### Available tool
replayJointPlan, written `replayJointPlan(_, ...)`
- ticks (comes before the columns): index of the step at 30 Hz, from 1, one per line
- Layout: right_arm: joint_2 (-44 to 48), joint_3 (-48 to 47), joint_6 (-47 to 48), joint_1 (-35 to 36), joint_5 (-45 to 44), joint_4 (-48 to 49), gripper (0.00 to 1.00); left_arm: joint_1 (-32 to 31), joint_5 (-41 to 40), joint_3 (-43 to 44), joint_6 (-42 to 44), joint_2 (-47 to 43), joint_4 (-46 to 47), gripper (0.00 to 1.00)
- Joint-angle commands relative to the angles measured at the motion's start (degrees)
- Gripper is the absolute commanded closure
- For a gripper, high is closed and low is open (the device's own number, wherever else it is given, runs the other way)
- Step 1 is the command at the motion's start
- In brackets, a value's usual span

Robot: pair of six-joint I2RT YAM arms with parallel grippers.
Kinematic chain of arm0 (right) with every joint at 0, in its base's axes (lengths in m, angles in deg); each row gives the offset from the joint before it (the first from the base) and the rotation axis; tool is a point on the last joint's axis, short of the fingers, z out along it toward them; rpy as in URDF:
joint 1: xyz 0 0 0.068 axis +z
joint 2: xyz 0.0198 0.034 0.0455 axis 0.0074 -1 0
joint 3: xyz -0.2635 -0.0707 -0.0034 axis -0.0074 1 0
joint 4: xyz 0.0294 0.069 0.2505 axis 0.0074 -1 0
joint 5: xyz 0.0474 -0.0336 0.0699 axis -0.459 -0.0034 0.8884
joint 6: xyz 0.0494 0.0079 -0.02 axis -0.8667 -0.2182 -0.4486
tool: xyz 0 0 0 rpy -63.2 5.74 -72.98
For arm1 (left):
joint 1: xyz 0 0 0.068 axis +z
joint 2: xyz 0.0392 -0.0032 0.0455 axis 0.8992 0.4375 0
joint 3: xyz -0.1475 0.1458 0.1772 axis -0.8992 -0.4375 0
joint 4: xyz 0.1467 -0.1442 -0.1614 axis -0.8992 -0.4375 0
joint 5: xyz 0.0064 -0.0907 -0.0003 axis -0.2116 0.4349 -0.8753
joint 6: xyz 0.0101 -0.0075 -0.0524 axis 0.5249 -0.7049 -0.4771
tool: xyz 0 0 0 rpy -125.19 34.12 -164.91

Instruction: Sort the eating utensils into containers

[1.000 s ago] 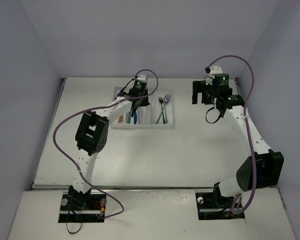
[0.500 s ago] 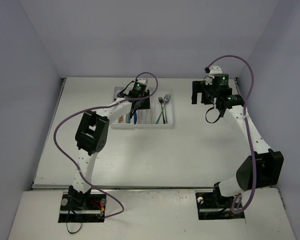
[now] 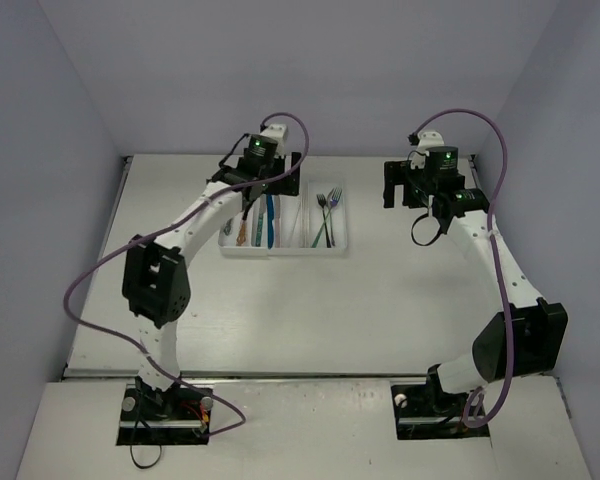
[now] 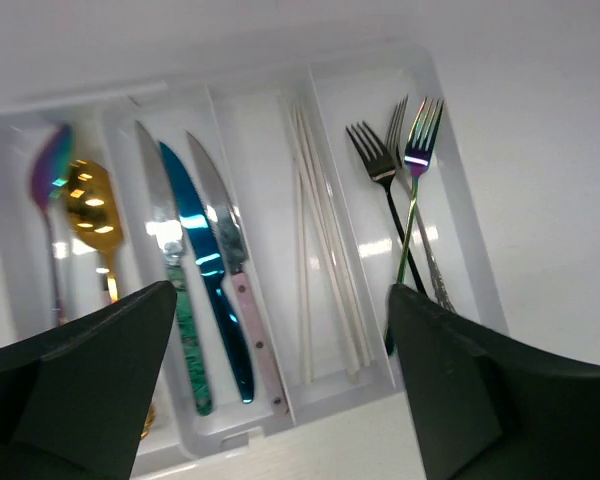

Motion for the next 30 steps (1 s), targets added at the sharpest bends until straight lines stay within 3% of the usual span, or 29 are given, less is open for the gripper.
replayJointPlan(1,0.2,-3.1,3.0,-0.6,-2.0,2.7,0.00,4.1,-2.3,2.8,8.6,-13.6,-4.6,0.13)
replayJointPlan(4,-0.7,-2.5,3.4,-0.7,-2.5,2.7,0.00,6.6,-2.1,-0.6,10.7,-17.9,-7.6,0.12)
replayJointPlan(12,-5.8,1.7,1.6,-1.3,-1.1,4.5,0.00,17.3,-2.7,-21.8,15.6,-31.5,-9.0,0.11)
replayJointPlan(17,-8.5,2.8,0.6,-1.8,-1.7,5.1,0.00,22.2,-1.8,-31.2,18.0,-34.9,-9.5,0.12)
replayJointPlan(30,-8.9,4.5,0.4,-2.6,-1.6,5.6,0.00,25.1,-1.6,-36.4,17.4,-38.9,-10.2,0.11)
